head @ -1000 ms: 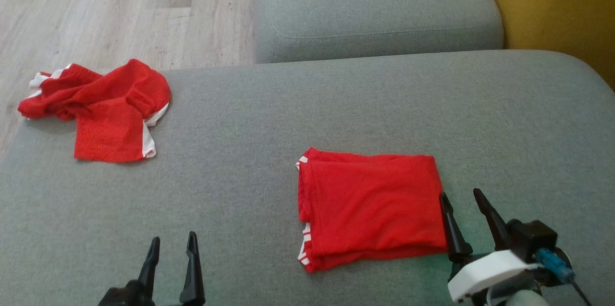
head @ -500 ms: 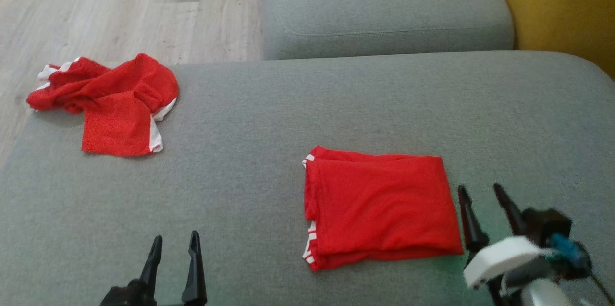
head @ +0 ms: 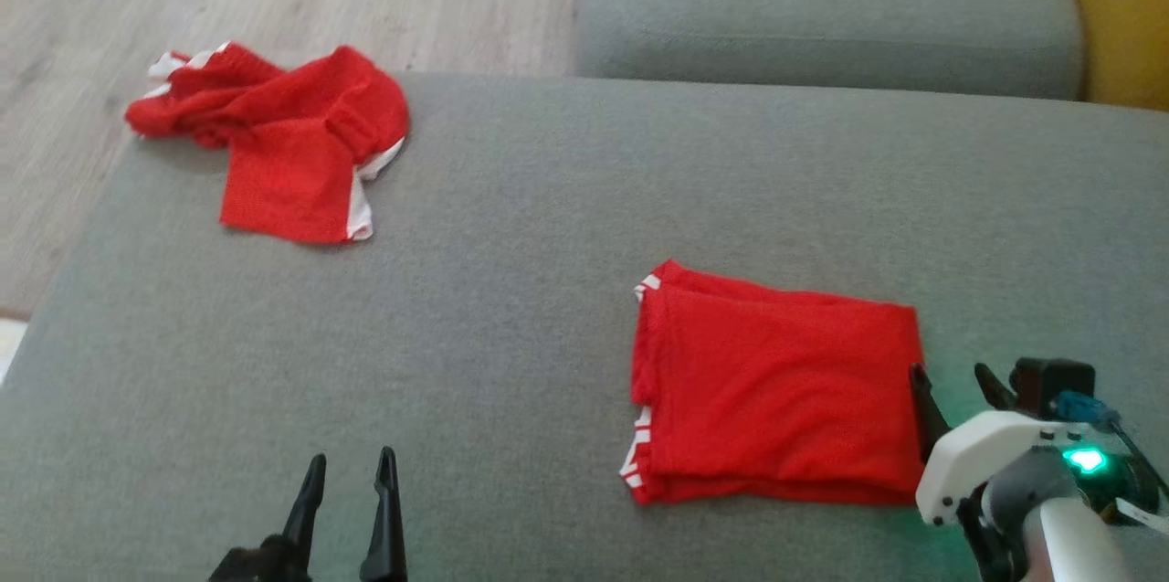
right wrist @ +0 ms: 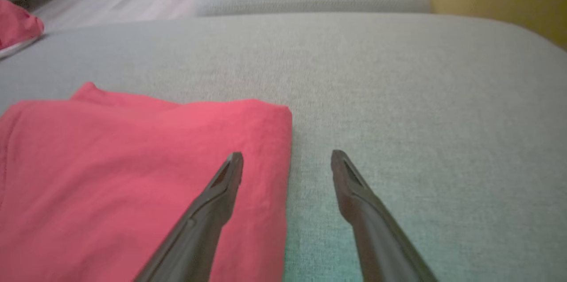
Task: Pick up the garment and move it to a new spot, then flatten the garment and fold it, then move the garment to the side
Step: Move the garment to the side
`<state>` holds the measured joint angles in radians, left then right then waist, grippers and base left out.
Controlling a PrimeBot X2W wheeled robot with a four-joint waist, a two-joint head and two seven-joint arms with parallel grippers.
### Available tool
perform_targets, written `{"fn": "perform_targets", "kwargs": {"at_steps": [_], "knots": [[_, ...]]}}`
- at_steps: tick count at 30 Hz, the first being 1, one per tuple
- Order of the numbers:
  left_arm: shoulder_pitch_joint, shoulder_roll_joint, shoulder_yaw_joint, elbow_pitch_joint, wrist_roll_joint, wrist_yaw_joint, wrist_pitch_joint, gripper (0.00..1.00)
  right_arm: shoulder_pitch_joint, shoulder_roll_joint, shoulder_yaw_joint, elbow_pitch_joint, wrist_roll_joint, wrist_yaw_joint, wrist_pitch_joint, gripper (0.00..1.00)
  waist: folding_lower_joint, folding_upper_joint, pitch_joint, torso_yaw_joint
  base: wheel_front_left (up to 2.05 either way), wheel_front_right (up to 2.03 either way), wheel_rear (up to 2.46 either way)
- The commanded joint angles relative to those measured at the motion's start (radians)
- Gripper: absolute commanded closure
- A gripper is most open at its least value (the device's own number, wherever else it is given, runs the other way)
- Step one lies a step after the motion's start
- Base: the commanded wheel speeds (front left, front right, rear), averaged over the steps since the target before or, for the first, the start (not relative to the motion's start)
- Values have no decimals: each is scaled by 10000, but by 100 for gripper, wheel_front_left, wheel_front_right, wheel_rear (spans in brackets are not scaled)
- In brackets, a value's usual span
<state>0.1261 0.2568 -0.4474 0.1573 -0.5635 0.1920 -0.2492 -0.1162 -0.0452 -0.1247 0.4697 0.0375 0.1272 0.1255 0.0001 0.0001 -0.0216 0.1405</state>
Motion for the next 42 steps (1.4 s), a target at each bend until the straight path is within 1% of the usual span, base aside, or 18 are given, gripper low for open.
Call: {"fn": "perform_targets", "kwargs": {"at_steps": [1,8,13,14,15,16,18,19,20,24,29,35,36,40,42], "knots": [[-636,-21,357,-225,78,-31,-105,0,-621,-51,166,-237,-83,35,49,0,-1,-1,224,235,0,0,0],[-799,-121,419,-222,143,-105,-115,0,-1053,-51,106,628,-474,35,353,0,-1,-1,814,529,0,0,0],[-899,-211,484,-195,218,-153,-120,0,-1409,-51,403,1401,-306,35,750,0,-1,-1,1112,482,0,0,0],[-923,-225,501,-192,237,-161,-121,0,-1482,-51,445,1488,-276,35,751,7,-1,-1,1157,445,0,0,0],[-946,-239,514,-194,260,-167,-122,0,-1553,-51,489,1565,-256,35,741,26,-1,-1,1190,402,0,0,0],[-959,-247,534,-207,284,-166,-122,0,-1631,-51,517,1618,-200,35,694,51,-1,-1,1233,331,0,0,0],[-996,-253,563,-220,335,-186,-123,0,-1772,-51,560,1695,-161,35,580,82,-1,-1,1301,181,0,0,0],[-1015,-252,583,-229,359,-199,-123,0,-1856,-51,572,1705,-148,35,497,93,-1,-1,1342,80,0,0,0],[-1065,-257,646,-246,396,-233,-124,0,-2056,-51,603,1662,-113,35,285,100,-1,-1,1433,-161,0,0,0],[-1162,-253,751,-322,506,-284,-124,0,-2511,-53,610,1429,-92,35,-6,100,-1,-1,1613,-814,0,0,0],[-1337,-186,869,-459,651,-305,-125,0,-3119,-249,470,958,-291,35,-111,100,-1,-1,1938,-1934,0,0,0],[-1753,30,874,-712,845,-307,-23,0,-3732,-570,464,390,-347,35,39,100,-1,-1,2567,-3445,0,0,0],[-1753,30,874,-712,845,-307,-23,0,-3732,-570,464,390,-347,35,39,100,-1,-1,2567,-3445,0,0,0],[-2079,270,849,-834,986,-349,170,0,-4077,-675,503,175,-251,35,46,100,-1,-1,2991,-4308,0,0,0],[-2206,361,840,-905,1043,-346,262,0,-4215,-669,543,141,-228,35,23,100,-1,-1,3149,-4637,0,0,0]]}}
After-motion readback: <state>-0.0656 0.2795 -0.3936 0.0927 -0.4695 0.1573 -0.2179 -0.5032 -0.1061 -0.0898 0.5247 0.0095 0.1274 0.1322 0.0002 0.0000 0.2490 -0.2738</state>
